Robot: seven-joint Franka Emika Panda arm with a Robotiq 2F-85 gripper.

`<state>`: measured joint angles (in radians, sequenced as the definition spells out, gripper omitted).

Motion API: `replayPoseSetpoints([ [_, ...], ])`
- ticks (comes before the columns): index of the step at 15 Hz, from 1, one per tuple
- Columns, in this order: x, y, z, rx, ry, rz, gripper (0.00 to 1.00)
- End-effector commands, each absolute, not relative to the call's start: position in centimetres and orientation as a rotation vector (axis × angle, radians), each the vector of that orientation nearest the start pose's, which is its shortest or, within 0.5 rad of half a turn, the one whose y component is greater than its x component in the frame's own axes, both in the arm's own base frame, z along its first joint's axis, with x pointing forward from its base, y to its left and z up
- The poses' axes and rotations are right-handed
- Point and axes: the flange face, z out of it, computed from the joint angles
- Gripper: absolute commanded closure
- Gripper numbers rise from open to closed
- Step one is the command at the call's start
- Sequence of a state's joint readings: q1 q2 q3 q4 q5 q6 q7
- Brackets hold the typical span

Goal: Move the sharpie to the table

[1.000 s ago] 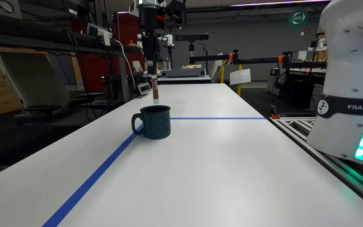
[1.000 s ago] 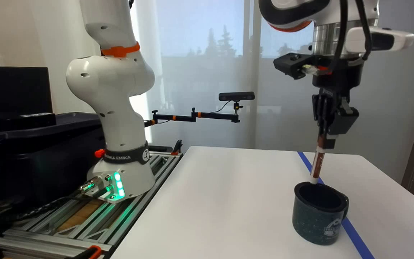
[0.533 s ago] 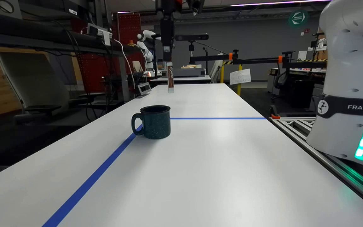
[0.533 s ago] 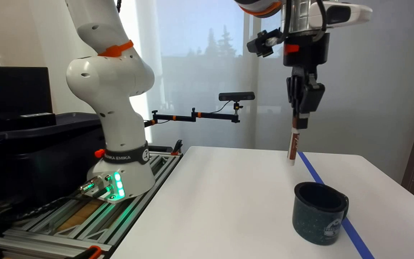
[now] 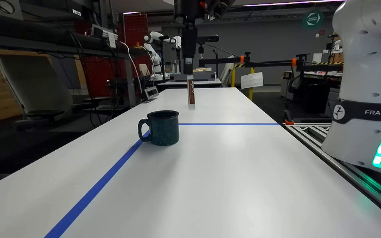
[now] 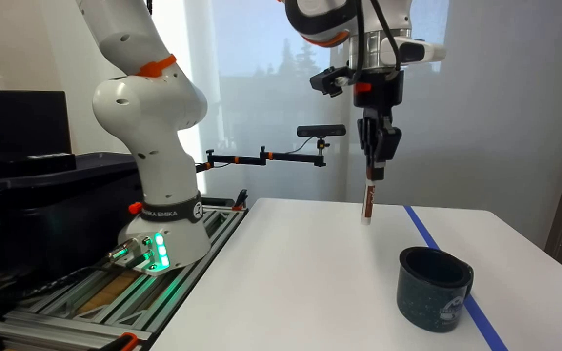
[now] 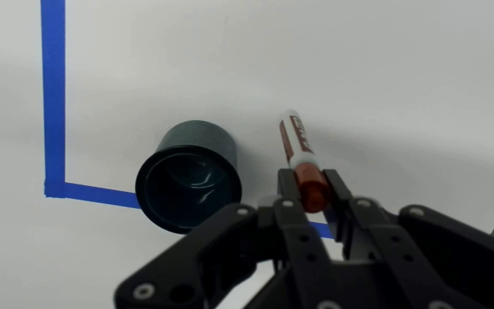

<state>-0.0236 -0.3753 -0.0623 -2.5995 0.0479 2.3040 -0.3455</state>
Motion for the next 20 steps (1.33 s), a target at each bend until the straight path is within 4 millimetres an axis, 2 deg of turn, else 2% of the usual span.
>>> replayPoseSetpoints([
  [1,40.0,-1.7,37.2,-3.09,-0.496,-0.224,0.95],
  [8,39.8,0.0,32.3,-3.055,-0.654,-0.153,0.95],
  [20,40.7,0.3,27.1,-3.026,-0.874,-0.127,0.95],
])
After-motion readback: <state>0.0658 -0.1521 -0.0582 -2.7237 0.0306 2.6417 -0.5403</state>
